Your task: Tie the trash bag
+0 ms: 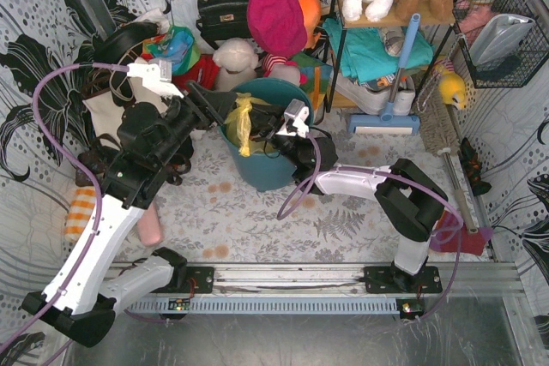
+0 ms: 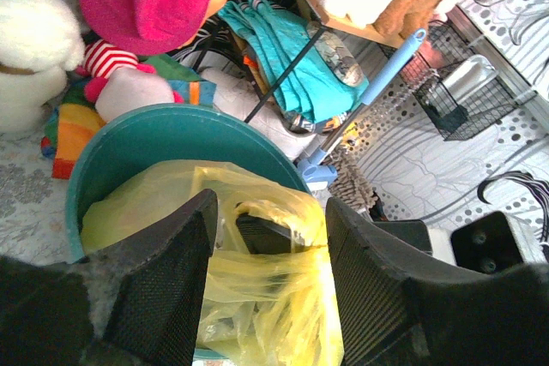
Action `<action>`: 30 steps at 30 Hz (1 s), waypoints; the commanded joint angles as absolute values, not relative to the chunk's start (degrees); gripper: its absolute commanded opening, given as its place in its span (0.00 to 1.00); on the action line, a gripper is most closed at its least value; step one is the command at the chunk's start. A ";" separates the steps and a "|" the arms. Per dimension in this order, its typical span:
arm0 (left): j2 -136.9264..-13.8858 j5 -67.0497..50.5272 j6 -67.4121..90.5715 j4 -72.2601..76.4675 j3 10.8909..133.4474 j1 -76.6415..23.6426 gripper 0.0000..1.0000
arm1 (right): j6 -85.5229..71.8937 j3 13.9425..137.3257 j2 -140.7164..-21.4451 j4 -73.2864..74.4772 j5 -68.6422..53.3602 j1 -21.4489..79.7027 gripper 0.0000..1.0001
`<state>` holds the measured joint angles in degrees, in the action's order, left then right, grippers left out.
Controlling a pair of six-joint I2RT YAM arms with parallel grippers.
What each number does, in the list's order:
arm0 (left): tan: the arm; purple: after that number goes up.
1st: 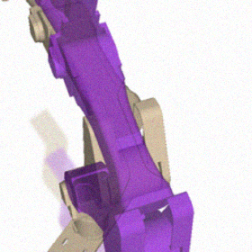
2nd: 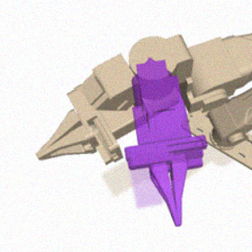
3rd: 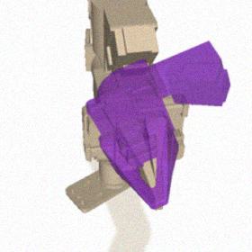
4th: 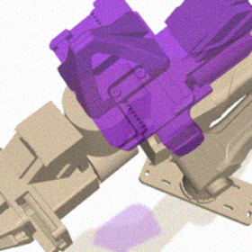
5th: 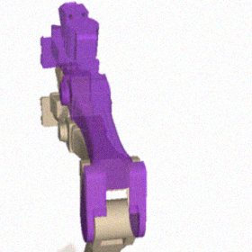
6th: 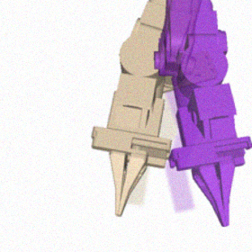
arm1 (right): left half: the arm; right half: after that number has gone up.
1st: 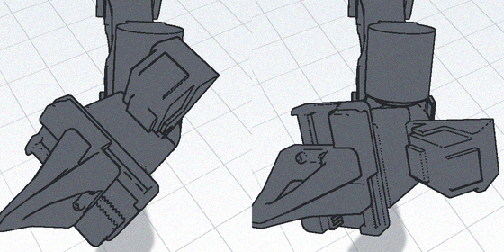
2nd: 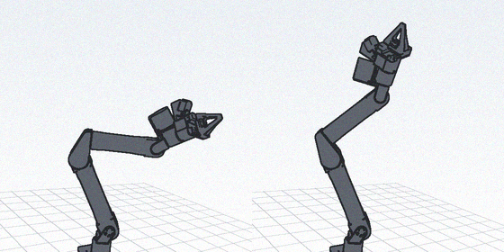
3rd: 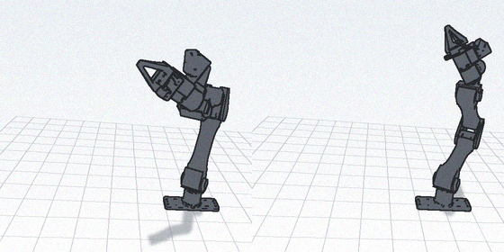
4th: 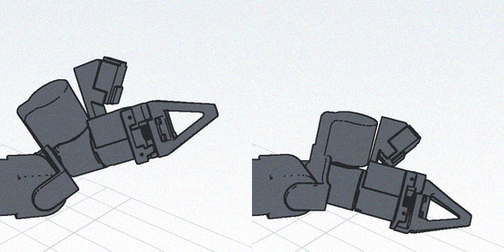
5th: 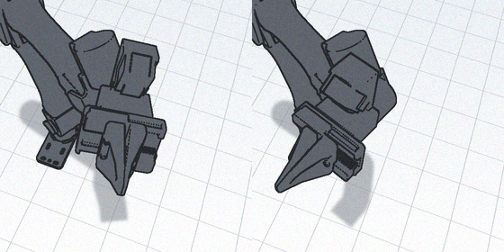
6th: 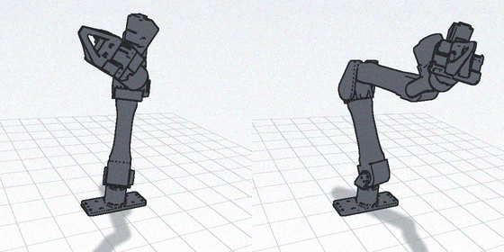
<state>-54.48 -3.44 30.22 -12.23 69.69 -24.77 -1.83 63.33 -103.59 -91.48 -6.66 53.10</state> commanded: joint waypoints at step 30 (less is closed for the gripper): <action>-55.54 -7.95 30.28 -5.47 69.81 -25.14 0.00 | -0.06 63.18 -101.49 -96.92 -6.73 52.74 0.01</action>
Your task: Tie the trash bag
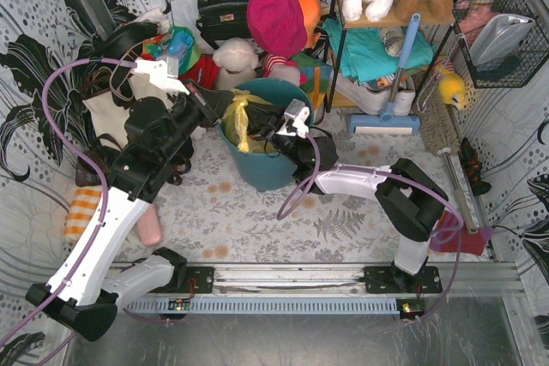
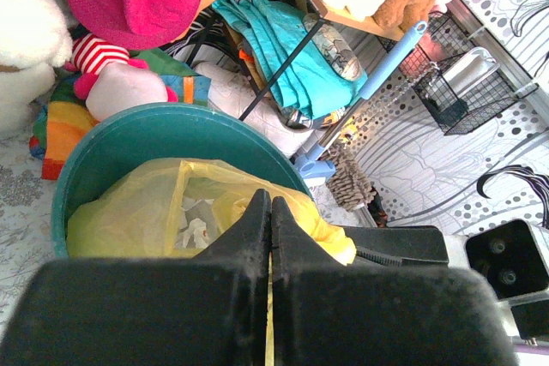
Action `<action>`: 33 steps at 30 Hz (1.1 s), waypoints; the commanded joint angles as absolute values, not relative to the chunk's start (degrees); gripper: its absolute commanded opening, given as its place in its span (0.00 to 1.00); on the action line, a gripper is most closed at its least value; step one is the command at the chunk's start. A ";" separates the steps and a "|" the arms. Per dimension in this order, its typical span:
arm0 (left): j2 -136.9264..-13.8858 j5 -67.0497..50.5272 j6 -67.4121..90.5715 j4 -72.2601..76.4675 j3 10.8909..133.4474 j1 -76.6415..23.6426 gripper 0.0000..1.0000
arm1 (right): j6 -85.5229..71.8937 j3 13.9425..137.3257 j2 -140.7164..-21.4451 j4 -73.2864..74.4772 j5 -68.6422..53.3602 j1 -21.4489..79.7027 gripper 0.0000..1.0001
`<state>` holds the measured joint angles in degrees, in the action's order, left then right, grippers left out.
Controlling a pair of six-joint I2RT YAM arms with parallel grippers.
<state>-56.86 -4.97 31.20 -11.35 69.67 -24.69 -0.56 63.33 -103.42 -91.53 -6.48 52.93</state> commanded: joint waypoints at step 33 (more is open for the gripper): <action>-55.19 -21.48 24.09 7.92 67.25 -25.11 0.00 | -5.74 47.84 -78.42 -80.43 -3.88 52.82 0.41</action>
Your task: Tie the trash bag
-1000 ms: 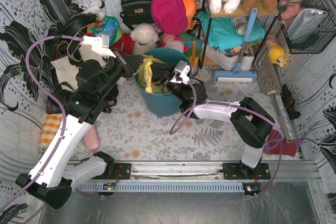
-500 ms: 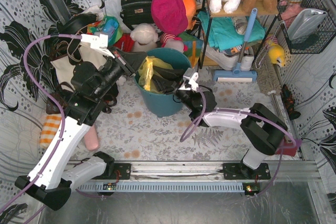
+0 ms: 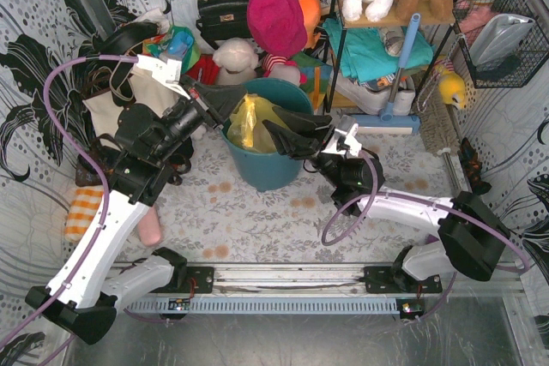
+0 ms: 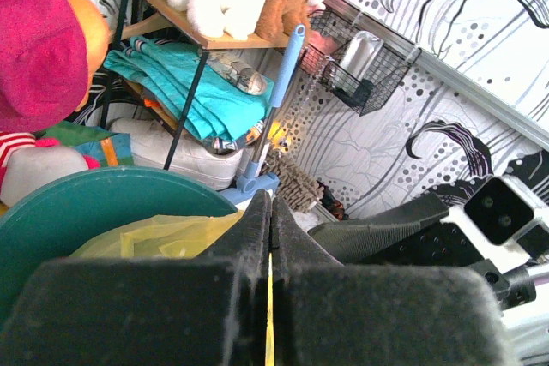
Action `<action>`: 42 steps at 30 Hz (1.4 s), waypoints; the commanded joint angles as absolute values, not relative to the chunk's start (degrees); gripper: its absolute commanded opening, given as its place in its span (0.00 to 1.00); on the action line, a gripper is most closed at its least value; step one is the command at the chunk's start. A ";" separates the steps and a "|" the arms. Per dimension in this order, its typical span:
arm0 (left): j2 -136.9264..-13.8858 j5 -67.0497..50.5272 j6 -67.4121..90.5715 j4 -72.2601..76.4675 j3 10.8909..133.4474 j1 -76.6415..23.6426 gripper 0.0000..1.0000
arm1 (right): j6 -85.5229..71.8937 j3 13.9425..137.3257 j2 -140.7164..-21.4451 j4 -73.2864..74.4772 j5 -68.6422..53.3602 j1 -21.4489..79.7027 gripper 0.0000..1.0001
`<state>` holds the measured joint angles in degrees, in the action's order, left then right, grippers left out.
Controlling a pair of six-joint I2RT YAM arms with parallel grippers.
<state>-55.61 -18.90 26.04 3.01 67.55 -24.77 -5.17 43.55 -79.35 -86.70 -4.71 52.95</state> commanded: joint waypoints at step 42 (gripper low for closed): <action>-55.55 -8.19 28.99 -7.15 72.18 -25.09 0.63 | 1.05 60.07 -85.78 -70.20 -2.02 52.74 0.00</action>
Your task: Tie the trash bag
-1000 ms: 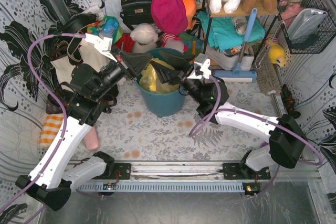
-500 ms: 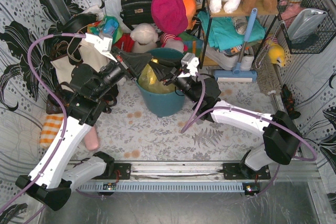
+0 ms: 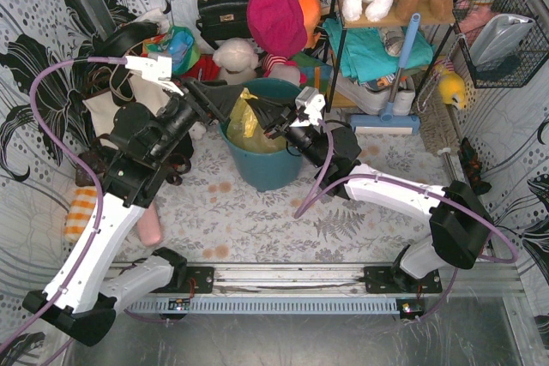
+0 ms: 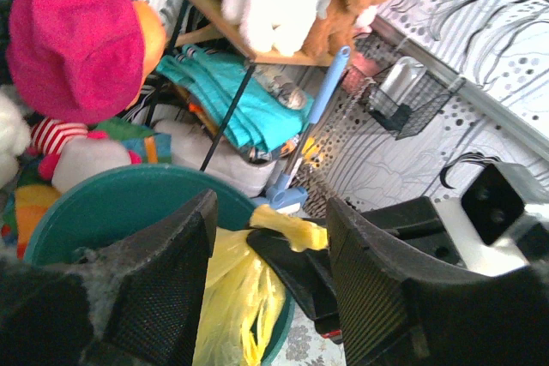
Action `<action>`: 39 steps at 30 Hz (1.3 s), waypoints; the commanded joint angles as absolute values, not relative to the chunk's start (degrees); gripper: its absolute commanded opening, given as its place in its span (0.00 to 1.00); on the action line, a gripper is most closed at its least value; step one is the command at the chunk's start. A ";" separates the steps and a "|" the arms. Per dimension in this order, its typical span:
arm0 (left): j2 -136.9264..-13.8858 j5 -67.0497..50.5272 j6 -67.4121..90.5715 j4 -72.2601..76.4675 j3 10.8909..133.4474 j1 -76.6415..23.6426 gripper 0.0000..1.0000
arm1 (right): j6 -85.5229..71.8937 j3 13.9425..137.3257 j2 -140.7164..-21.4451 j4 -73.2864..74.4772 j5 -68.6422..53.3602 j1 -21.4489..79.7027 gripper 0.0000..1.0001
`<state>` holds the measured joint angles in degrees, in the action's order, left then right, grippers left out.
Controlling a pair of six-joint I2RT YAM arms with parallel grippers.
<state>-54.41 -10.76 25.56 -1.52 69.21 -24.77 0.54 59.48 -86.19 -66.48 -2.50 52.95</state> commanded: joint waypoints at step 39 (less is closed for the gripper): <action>-56.39 -10.92 30.74 -12.27 76.68 -25.12 0.00 | 1.67 60.29 -86.04 -69.74 -2.31 52.75 0.00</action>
